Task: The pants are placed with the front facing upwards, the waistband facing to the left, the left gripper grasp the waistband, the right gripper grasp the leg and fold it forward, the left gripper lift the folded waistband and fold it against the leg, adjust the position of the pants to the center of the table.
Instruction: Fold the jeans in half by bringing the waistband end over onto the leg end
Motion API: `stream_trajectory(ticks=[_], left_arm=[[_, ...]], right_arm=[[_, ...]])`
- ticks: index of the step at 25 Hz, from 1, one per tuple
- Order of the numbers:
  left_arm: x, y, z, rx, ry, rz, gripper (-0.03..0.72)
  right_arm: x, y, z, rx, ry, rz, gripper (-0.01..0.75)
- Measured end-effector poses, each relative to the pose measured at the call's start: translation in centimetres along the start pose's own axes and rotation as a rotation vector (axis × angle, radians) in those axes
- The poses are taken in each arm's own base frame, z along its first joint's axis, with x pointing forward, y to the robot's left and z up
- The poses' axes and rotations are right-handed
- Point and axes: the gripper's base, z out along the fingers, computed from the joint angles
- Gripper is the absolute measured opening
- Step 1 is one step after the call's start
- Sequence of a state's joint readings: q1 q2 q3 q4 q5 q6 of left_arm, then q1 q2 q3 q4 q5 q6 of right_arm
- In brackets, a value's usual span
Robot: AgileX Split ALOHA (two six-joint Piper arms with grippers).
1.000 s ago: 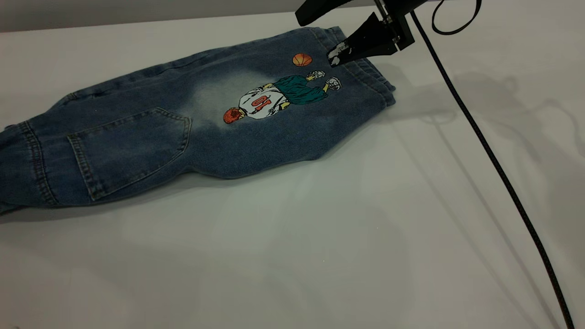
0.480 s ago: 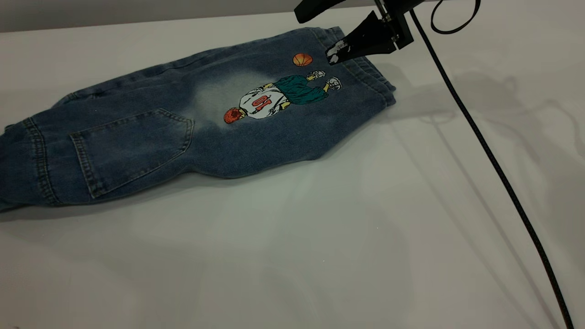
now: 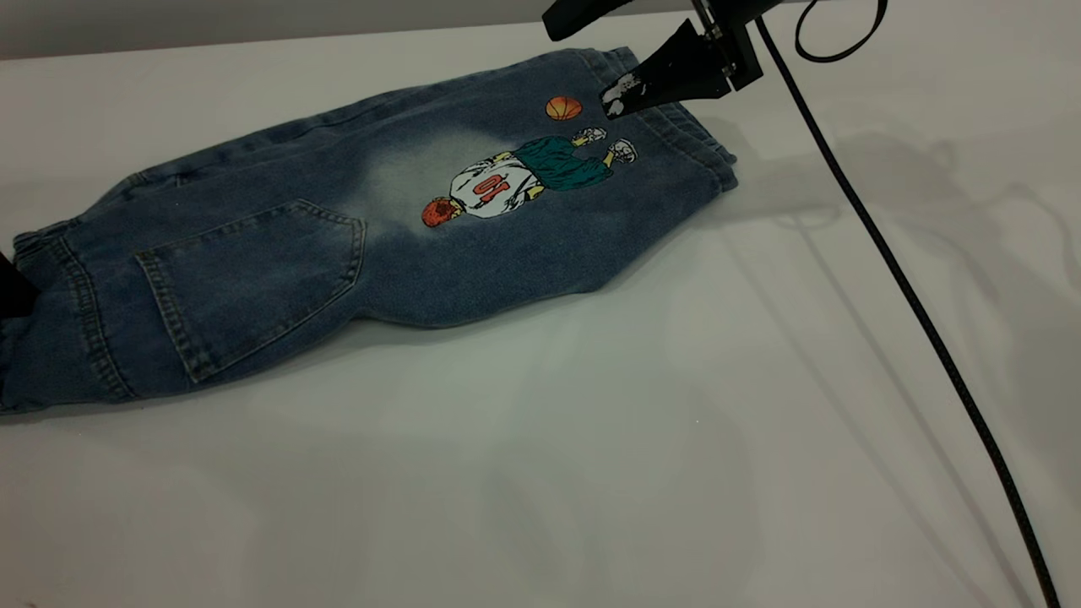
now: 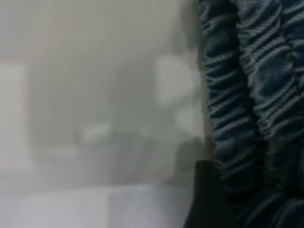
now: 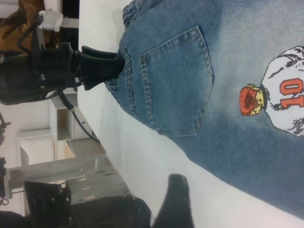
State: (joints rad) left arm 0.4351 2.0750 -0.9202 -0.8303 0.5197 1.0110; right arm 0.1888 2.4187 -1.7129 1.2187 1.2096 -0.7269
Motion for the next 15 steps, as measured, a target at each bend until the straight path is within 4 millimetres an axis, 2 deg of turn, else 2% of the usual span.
stream_trajectory(ticks=[9, 15], left_arm=[[-0.1, 0.2, 0.1, -0.019, -0.015, -0.009, 0.417], [0.2, -0.1, 1.3, -0.006, 0.017, -0.037, 0.399]], right_arm=[[0.0, 0.0, 0.0, -0.003, -0.003, 0.003, 0.547], [0.0, 0.0, 0.0, -0.004, -0.003, 0.002, 0.547]])
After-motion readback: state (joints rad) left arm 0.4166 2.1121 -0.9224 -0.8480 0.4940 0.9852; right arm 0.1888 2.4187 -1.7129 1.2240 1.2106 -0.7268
